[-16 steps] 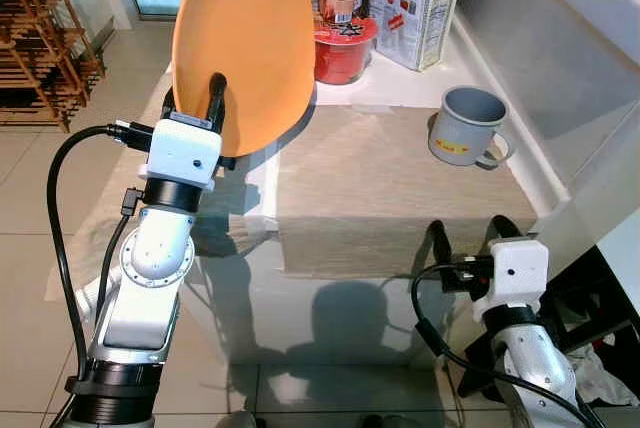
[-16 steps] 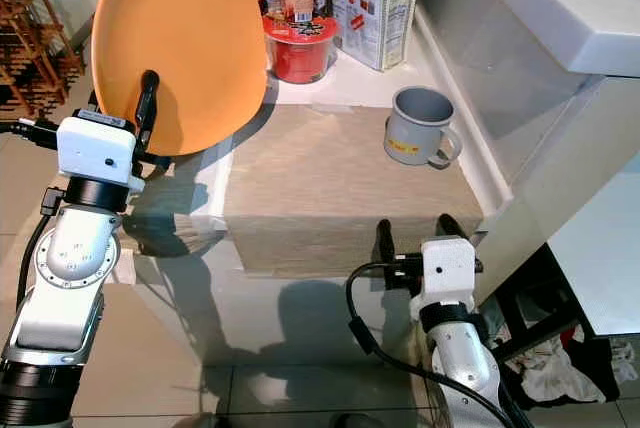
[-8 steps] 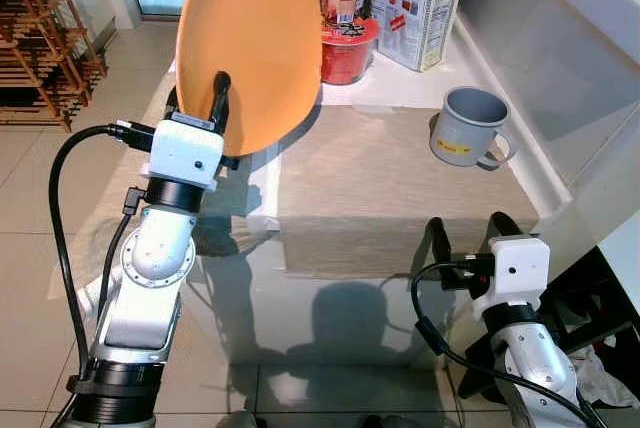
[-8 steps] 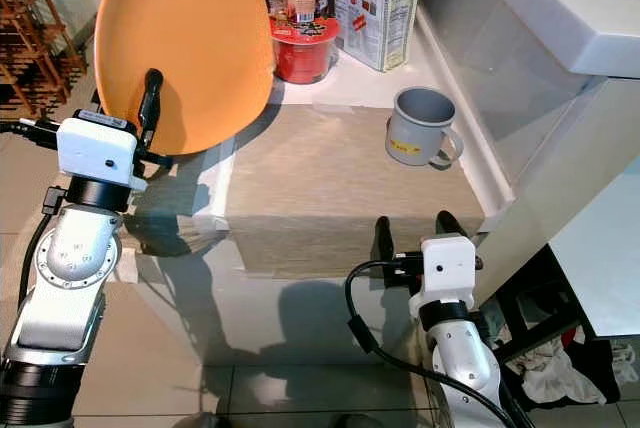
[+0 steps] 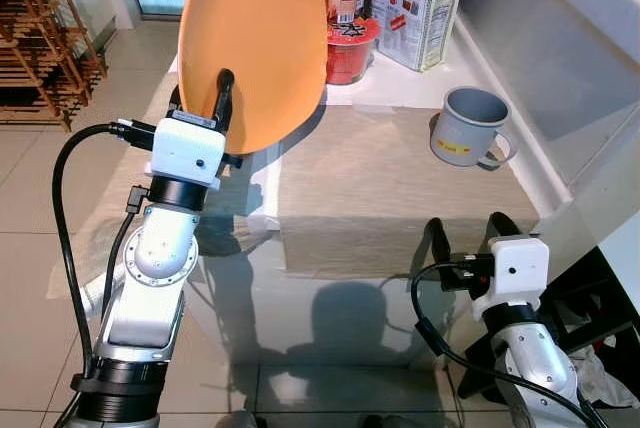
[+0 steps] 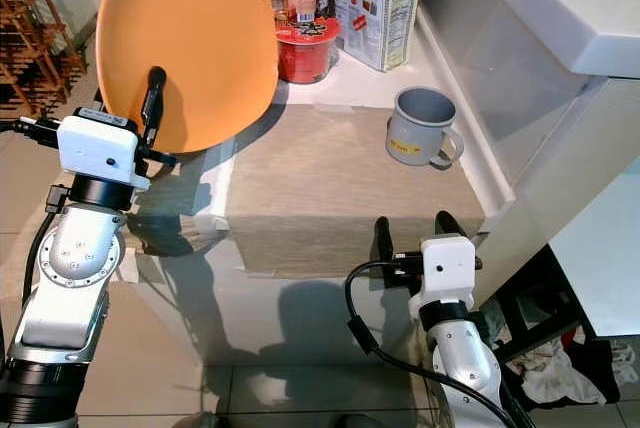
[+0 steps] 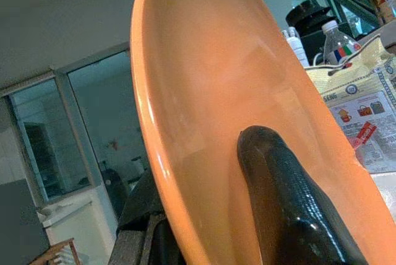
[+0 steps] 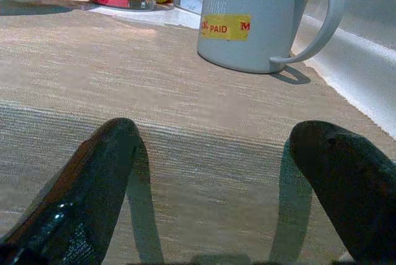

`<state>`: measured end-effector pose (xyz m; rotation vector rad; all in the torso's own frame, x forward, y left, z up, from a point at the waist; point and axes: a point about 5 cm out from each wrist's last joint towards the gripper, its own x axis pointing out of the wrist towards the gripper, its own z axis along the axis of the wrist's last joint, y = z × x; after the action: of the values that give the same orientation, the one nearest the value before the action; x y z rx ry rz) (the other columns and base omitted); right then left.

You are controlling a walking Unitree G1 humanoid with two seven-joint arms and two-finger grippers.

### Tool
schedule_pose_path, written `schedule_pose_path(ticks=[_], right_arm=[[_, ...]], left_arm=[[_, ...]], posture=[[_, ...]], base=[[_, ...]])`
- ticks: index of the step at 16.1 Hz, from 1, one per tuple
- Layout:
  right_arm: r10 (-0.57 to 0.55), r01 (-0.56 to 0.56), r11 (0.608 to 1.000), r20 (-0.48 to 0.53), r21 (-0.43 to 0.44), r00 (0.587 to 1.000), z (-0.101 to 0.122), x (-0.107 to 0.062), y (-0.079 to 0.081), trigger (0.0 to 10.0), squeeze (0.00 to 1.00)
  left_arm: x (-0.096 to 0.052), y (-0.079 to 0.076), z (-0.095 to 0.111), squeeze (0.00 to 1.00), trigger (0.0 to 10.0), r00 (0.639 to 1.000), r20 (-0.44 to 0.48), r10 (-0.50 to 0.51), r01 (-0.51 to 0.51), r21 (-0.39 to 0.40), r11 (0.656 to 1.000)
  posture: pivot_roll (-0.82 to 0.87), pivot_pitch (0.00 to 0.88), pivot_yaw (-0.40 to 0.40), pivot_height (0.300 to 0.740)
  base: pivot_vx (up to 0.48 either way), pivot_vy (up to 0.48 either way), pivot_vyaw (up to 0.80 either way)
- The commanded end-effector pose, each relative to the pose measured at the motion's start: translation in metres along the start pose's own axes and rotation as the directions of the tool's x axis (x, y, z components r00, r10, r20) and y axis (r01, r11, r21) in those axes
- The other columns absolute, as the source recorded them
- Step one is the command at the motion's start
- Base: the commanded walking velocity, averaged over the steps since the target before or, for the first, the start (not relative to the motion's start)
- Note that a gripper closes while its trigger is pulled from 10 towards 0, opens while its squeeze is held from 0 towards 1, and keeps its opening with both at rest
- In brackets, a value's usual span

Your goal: Setting the table

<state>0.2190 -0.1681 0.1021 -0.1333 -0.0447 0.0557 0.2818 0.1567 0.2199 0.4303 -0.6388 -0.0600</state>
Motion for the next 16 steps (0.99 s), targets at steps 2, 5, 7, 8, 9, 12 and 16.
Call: schedule_pose_path(ticks=[2, 5, 7, 8, 9, 12, 16], right_arm=[[-0.003, 0.003, 1.0, -0.002, 0.001, 1.0, 0.001, -0.001, -0.004, 10.0, 0.0], [-0.003, 0.003, 1.0, -0.008, 0.002, 1.0, -0.001, -0.001, -0.004, 10.0, 0.0], [-0.003, 0.003, 1.0, -0.006, 0.003, 1.0, 0.0, 0.0, -0.004, 10.0, 0.0], [-0.003, 0.003, 1.0, -0.006, 0.003, 1.0, 0.0, 0.0, -0.004, 10.0, 0.0], [-0.002, 0.002, 1.0, -0.006, 0.002, 1.0, 0.0, 0.0, -0.004, 10.0, 0.0], [-0.002, 0.002, 1.0, -0.007, 0.002, 1.0, 0.0, -0.002, -0.004, 10.0, 0.0], [-0.006, 0.007, 1.0, -0.012, 0.005, 1.0, -0.001, -0.002, -0.005, 10.0, 0.0]], left_arm=[[0.006, -0.001, 0.012, 0.0, 0.0, 0.997, 0.077, -0.005, 0.005, -0.01, 1.0], [0.006, -0.002, 0.014, 0.0, 0.0, 0.996, 0.087, -0.014, 0.015, -0.009, 1.0], [0.008, -0.002, 0.014, 0.0, 0.0, 0.996, 0.087, -0.016, 0.016, -0.009, 1.0], [0.007, -0.003, 0.014, 0.0, 0.0, 0.996, 0.087, -0.016, 0.016, -0.008, 1.0], [0.008, -0.003, 0.013, 0.0, 0.0, 0.996, 0.082, -0.017, 0.018, -0.009, 1.0], [0.007, -0.01, 0.008, 0.0, 0.0, 0.997, 0.046, -0.066, 0.068, -0.025, 0.997], [0.002, -0.016, 0.008, 0.0, 0.0, 0.995, 0.04, -0.086, 0.088, -0.059, 0.994]], posture=[[-0.01, 0.031, -0.021, 0.74], [-0.01, 0.029, -0.022, 0.74], [-0.01, 0.025, -0.022, 0.74], [-0.01, 0.025, -0.022, 0.74], [-0.01, 0.026, -0.021, 0.74], [-0.01, 0.025, -0.021, 0.74], [-0.01, 0.026, -0.02, 0.74]], base=[[-0.283, 0.0, 0.0], [-0.306, 0.0, 0.0], [-0.304, 0.0, 0.0], [-0.304, 0.0, 0.0], [-0.3, 0.0, 0.0], [-0.08, 0.0, 0.0], [0.0, 0.0, 0.0]])
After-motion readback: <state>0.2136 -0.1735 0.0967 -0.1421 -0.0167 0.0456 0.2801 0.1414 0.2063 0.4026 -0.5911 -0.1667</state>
